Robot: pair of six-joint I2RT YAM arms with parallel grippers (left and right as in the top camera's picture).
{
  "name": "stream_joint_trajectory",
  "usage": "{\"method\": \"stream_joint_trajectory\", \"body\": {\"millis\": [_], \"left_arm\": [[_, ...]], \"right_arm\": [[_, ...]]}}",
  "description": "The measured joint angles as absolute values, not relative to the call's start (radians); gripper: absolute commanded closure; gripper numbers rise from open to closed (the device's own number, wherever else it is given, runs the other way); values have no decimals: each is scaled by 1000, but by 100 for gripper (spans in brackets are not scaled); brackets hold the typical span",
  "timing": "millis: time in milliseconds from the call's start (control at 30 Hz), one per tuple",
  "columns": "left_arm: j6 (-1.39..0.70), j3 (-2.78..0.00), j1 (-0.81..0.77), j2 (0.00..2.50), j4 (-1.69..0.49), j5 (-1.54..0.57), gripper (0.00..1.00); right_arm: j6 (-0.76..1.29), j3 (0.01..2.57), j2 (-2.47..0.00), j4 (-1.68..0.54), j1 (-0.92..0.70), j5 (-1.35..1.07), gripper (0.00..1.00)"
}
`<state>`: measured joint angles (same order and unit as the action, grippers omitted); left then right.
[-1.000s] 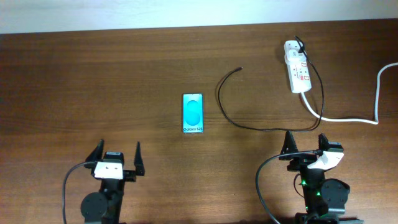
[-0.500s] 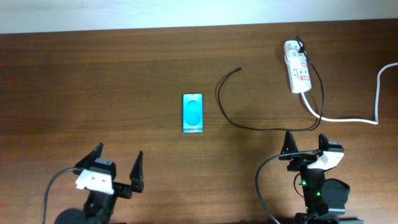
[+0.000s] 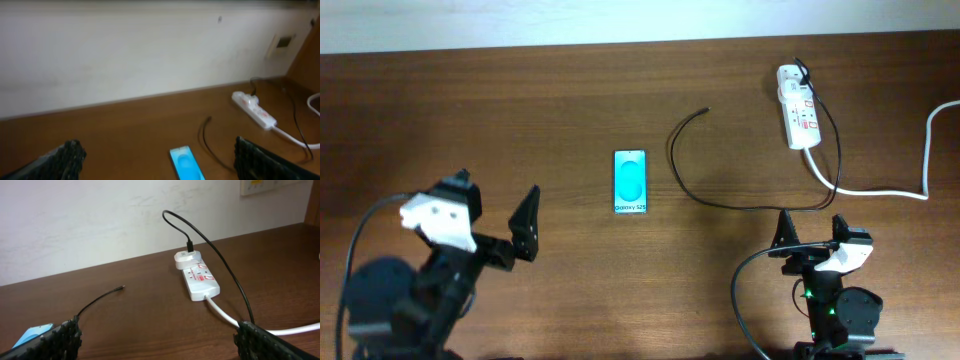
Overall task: Plug charger to phone and switch on socket
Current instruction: 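Move the left gripper over the Galaxy S25 phone and lower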
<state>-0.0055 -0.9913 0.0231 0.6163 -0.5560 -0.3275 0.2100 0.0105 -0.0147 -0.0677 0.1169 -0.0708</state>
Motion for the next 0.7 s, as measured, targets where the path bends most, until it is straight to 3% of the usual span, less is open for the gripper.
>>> {"method": "stream_joint_trajectory", "body": {"millis": [367,700], "left_arm": [[-40,-1351,9,1004,-745,-419,1],[-54,-1364,-265,1209,-759,-439,1]], "right_arm": [[210,10,-15,-68,117,-71,2],[211,10,-15,-68,117,-71,2]]}}
